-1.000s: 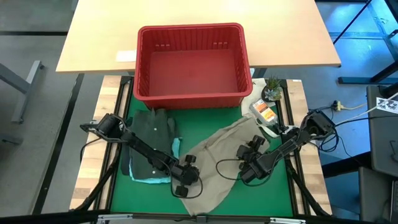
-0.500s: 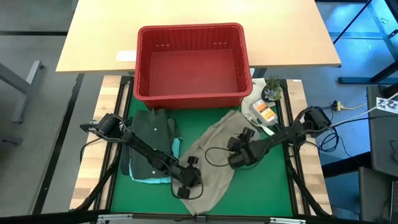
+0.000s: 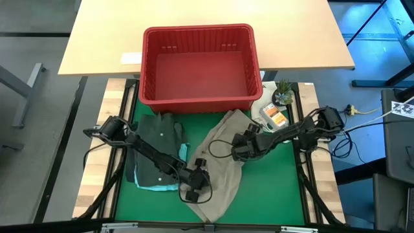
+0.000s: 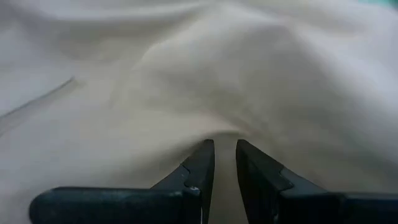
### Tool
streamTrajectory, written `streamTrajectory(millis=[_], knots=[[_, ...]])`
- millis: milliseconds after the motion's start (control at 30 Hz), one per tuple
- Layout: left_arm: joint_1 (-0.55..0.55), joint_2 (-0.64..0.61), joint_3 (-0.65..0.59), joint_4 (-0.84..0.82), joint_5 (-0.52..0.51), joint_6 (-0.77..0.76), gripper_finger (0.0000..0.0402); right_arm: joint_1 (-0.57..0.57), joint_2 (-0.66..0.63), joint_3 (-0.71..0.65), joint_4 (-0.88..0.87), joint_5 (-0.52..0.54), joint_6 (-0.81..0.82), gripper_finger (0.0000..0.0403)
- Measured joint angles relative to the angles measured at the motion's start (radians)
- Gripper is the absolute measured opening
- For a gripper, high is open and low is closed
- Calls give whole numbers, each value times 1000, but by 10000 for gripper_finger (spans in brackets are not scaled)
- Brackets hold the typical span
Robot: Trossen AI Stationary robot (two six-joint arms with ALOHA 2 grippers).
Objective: Fold Laundry from Bin
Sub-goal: Fold the brown shorts from the red laundry bin
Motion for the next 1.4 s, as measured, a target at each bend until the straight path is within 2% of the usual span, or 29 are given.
streamTrajectory(millis=[133, 300, 467, 633, 900, 1000, 1167, 1400], knots=[[4, -26, 0, -97, -21, 0, 64, 40, -65, 0, -7, -49, 5, 188], [5, -61, 0, -168, -22, -1, 64, 131, -140, 0, 28, -54, 58, 188], [5, -78, 2, -220, -21, -7, 64, 253, -149, 0, 244, -54, 108, 188], [3, -78, 2, -282, -12, -19, 64, 353, -97, 0, 493, -54, 109, 188], [3, -78, 2, -383, -13, -57, 64, 431, 63, 0, 725, -55, 110, 188], [3, -78, 1, -402, -13, -60, 64, 434, 124, 0, 759, -63, 120, 188], [2, -78, 2, -427, -12, -63, 64, 429, 189, 0, 750, -180, 217, 188], [2, -78, 3, -451, -11, -64, 64, 441, 202, 6, 694, -223, 284, 188]])
